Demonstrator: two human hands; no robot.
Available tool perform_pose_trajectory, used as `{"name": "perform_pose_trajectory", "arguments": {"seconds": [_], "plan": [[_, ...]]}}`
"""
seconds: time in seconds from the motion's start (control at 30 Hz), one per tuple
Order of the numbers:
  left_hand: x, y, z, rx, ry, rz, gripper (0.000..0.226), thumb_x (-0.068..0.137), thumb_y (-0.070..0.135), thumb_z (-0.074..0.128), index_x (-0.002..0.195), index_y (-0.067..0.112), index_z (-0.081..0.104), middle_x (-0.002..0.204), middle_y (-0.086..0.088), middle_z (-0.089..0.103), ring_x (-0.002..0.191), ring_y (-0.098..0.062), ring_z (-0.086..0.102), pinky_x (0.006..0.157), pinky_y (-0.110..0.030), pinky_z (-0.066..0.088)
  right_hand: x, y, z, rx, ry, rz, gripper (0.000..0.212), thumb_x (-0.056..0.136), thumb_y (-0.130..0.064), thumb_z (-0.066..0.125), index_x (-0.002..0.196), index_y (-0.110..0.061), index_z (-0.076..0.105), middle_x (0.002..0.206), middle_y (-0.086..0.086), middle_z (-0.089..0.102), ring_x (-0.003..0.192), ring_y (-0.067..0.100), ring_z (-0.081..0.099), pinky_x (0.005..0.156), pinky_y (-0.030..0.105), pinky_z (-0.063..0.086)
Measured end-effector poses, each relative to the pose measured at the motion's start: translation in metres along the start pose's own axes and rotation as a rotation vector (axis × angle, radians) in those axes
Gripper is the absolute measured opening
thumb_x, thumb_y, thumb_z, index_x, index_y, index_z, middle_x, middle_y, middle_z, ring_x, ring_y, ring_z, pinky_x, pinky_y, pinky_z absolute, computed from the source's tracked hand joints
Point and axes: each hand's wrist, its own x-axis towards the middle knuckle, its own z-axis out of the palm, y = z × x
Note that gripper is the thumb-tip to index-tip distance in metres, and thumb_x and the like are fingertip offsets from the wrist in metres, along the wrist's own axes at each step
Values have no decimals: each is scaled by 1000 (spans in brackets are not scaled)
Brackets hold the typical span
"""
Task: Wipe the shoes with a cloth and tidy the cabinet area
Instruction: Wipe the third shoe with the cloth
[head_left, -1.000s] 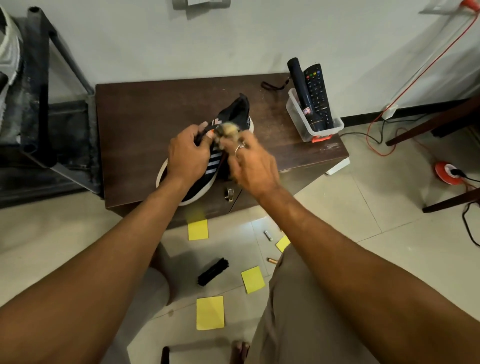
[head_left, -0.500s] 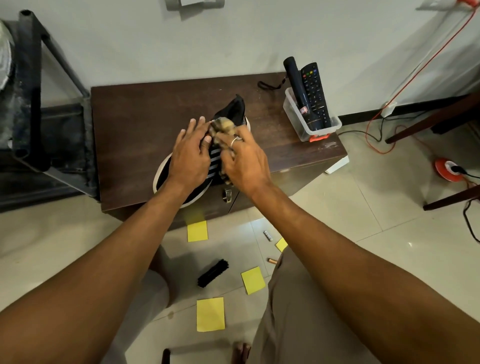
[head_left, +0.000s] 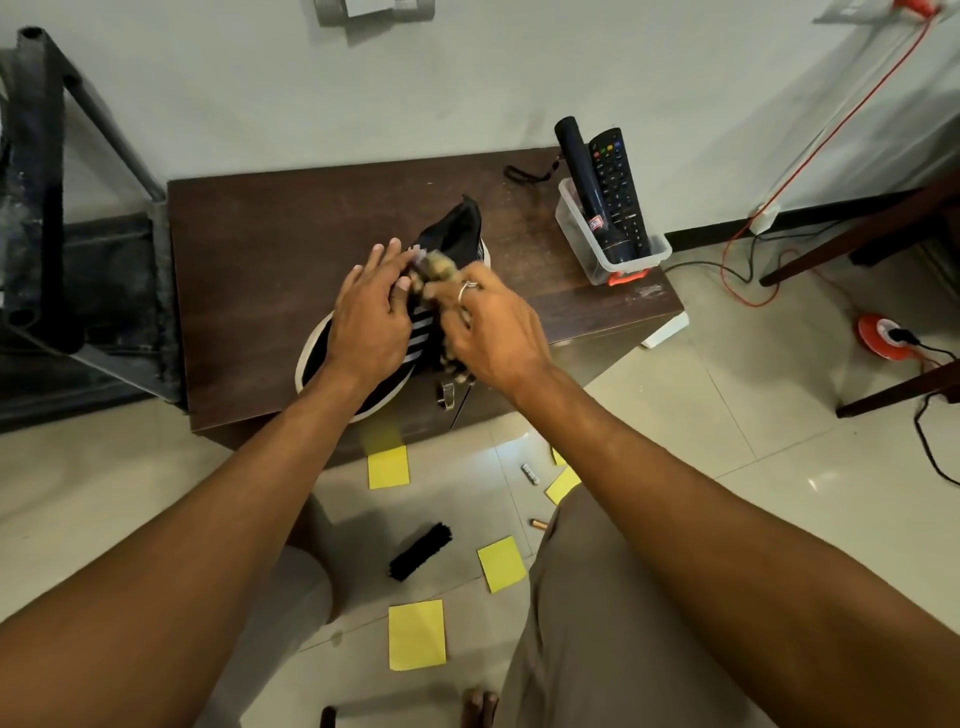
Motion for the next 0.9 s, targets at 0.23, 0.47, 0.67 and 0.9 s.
{"name": "perform_pose_trajectory", "arguments": {"seconds": [0.23,0.47,0.67,0.9], "plan": [[1,0,0,5,-12,4,44,108,14,36,149,19,48,162,-3,35,153,-17,23,126,-38,15,-19,-18,12,176,-43,77,33,97,-23,58,128,-26,69,120,-6,55,95,23,63,84,41,56],[0,24,-4,121,-67,-200,56,98,58,51,140,20,54,150,-7,51,146,-33,36,118,-43,29,-17,6,-2,578,301,425,28,97,-16,59,121,-16,72,111,-8,58,96,3,59,90,25,51],[15,61,-20,236,-150,-278,22,88,40,68,89,21,58,85,-2,62,74,-21,59,58,-31,41,15,28,4,721,372,554,29,100,-20,57,125,-15,70,120,1,60,103,5,59,91,19,48],[22,53,-43,247,-279,-107,61,86,21,68,139,29,39,134,-1,58,116,-25,59,105,-47,43,19,31,11,791,142,497,18,94,-17,60,99,-19,78,94,-6,70,84,0,64,74,20,54]]}}
